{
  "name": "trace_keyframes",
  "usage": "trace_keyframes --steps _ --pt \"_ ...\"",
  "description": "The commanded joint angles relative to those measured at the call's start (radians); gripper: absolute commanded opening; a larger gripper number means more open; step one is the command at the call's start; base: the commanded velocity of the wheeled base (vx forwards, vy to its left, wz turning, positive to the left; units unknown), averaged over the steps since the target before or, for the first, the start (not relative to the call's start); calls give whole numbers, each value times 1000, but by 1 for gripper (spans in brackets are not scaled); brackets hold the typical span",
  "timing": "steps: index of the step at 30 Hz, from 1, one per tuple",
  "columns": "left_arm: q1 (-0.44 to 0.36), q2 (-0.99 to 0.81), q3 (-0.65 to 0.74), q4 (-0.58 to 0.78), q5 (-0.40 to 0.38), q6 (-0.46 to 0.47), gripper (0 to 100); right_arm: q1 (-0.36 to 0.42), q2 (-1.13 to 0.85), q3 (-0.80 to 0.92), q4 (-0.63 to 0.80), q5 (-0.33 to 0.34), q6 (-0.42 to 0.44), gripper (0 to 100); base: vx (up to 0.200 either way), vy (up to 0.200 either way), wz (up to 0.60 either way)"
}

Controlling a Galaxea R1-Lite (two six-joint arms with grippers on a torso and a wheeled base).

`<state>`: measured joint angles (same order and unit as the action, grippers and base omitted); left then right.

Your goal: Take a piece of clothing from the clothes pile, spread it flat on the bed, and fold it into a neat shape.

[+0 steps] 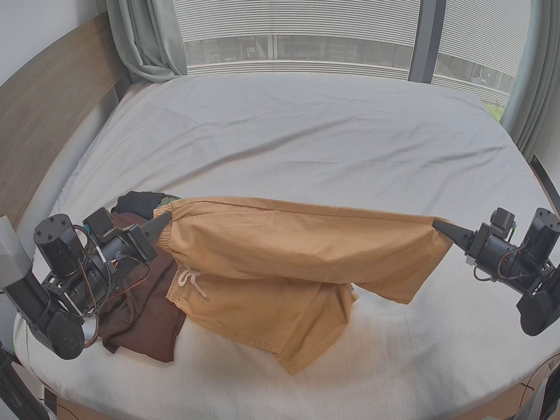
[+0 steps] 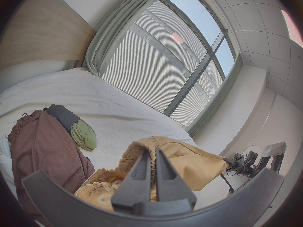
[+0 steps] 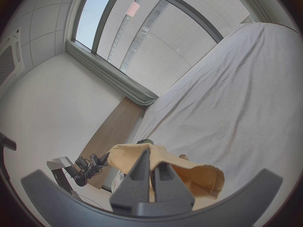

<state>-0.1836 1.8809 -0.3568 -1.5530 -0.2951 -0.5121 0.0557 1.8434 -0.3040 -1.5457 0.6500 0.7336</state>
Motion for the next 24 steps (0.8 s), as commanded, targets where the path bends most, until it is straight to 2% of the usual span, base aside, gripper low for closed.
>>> trace_keyframes --steps 1,20,24 --pt "1 9 -1 -1 1 0 0 -7 10 -3 -1 0 0 0 0 0 0" --pt "3 3 -24 1 8 1 0 -5 17 -9 -1 0 -10 0 0 0 0" --pt "38 9 -37 1 10 1 0 6 27 -49 -1 -7 -19 0 0 0 0"
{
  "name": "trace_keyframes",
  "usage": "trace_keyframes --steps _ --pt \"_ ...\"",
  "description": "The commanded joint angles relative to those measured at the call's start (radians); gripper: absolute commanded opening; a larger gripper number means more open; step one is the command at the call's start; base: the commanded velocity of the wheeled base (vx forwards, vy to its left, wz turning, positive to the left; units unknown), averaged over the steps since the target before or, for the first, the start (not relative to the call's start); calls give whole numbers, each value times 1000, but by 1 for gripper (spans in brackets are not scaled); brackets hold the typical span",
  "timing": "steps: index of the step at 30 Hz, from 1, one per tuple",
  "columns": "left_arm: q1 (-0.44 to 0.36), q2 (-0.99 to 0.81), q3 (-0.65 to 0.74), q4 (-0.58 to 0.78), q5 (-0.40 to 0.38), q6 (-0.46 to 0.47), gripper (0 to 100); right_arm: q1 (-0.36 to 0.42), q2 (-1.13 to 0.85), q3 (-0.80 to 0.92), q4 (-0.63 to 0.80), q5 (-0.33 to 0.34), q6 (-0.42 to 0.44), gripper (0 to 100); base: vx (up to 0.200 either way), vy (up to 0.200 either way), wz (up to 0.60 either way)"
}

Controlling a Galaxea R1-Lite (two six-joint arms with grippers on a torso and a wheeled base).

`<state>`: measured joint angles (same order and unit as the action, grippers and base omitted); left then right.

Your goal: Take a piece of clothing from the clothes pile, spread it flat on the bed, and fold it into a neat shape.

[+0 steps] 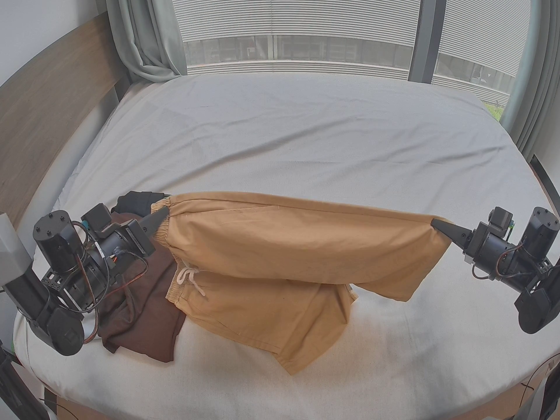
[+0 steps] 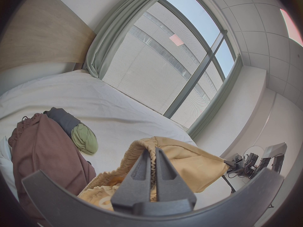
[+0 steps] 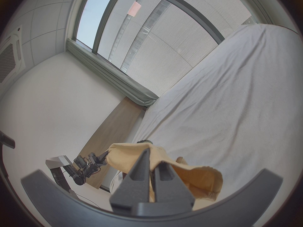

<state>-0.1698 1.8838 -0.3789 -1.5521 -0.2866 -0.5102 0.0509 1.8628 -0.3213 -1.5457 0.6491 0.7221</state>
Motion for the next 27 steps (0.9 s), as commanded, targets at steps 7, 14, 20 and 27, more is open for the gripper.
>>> trace_keyframes --steps 7,14,20,27 --pt "36 38 -72 0 6 -1 0 41 102 -173 3 -62 -21 0 0 0 0" --pt "26 127 -164 0 76 -1 0 40 185 -263 3 -69 -20 0 0 0 0" --pt "27 187 -229 0 81 -7 0 29 253 -341 3 -72 -15 0 0 0 0" --pt "29 273 -319 0 112 -10 0 20 331 -421 3 -72 -13 0 0 0 0"
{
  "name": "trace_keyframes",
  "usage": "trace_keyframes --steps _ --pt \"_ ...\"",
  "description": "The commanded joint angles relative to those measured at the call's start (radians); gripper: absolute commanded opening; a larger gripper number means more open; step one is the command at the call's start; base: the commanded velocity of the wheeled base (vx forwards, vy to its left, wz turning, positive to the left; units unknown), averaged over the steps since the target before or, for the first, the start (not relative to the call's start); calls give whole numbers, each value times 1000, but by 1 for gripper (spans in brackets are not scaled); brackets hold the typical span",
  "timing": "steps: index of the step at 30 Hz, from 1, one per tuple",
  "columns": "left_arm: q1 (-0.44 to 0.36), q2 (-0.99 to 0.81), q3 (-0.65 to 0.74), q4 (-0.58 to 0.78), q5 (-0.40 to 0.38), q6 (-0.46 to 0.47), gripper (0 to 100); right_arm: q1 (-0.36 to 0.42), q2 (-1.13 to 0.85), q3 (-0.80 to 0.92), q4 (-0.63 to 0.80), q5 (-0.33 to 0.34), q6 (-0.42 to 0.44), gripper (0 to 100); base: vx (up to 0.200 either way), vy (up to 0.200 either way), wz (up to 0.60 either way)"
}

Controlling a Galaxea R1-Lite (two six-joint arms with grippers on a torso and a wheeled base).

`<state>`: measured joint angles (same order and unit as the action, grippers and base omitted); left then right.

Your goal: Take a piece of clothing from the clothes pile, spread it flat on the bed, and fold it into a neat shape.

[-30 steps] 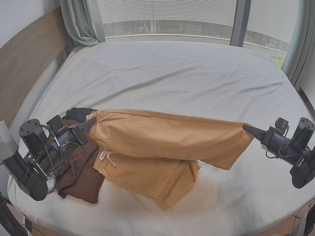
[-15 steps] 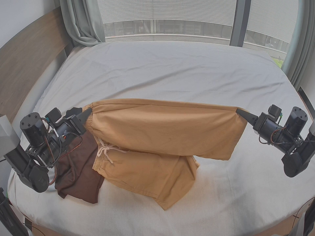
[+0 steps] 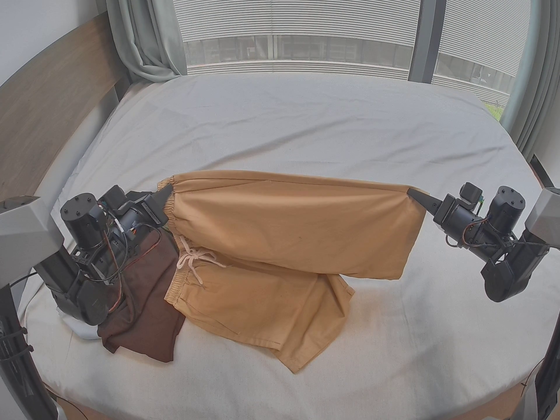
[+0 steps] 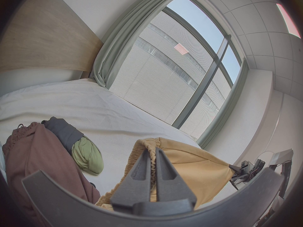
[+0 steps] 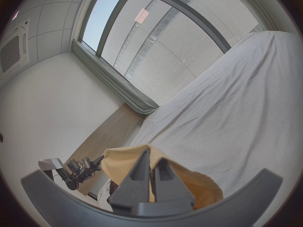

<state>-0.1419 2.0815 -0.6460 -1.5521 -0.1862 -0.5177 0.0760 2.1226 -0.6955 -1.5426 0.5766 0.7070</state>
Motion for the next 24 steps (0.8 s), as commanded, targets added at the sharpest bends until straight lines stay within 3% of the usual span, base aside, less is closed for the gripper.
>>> trace_keyframes --steps 1,24 --pt "1 88 -66 0 11 -2 0 -5 86 -59 -1 0 2 0 0 0 0" --pt "5 342 -437 1 57 -36 0 -19 292 -354 25 -44 3 0 0 0 0"
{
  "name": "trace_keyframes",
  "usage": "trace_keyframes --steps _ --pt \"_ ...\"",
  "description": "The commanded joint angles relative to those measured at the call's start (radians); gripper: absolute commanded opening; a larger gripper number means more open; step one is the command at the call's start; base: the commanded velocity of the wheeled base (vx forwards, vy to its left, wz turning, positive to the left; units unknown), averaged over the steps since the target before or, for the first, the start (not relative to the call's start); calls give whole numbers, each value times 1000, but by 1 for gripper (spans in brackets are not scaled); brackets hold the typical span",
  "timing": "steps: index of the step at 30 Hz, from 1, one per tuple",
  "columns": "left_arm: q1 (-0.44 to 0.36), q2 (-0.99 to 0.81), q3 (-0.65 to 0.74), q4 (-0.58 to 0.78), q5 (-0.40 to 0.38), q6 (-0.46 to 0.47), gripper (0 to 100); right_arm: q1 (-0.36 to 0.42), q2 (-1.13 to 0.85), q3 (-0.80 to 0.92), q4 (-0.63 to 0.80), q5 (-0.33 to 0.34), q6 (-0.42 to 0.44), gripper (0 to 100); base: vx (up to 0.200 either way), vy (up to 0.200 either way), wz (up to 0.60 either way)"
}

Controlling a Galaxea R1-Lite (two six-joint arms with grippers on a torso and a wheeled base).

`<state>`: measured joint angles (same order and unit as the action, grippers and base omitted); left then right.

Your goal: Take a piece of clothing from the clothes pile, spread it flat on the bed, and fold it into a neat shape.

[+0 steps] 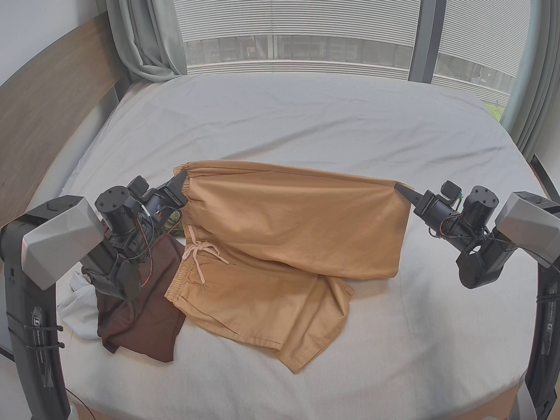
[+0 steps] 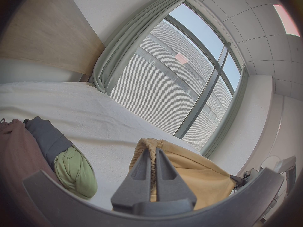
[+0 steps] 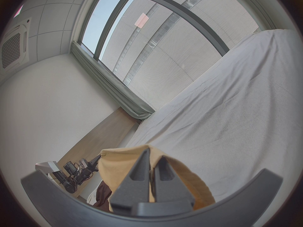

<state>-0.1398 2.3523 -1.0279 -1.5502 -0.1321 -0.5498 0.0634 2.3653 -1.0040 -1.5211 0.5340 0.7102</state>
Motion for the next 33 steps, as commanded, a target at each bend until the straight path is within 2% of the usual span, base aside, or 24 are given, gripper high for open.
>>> trace_keyframes --steps 1,17,18,25,31,33 --pt "3 79 -63 -1 3 -4 0 -7 54 -51 5 -2 0 0 0 0 0" --pt "5 128 -161 36 2 -7 0 -8 111 -143 7 -2 0 0 0 0 0" --pt "5 128 -164 38 2 -9 100 -8 112 -145 9 -2 0 100 0 0 0" --pt "6 120 -241 98 23 -81 100 -17 120 -188 32 -51 -2 100 0 0 0" --pt "0 87 -218 116 51 -82 100 -5 45 -38 5 -51 -8 100 0 0 0" --pt "-3 31 -146 125 63 -81 100 15 -11 81 -14 -51 -14 100 0 0 0"
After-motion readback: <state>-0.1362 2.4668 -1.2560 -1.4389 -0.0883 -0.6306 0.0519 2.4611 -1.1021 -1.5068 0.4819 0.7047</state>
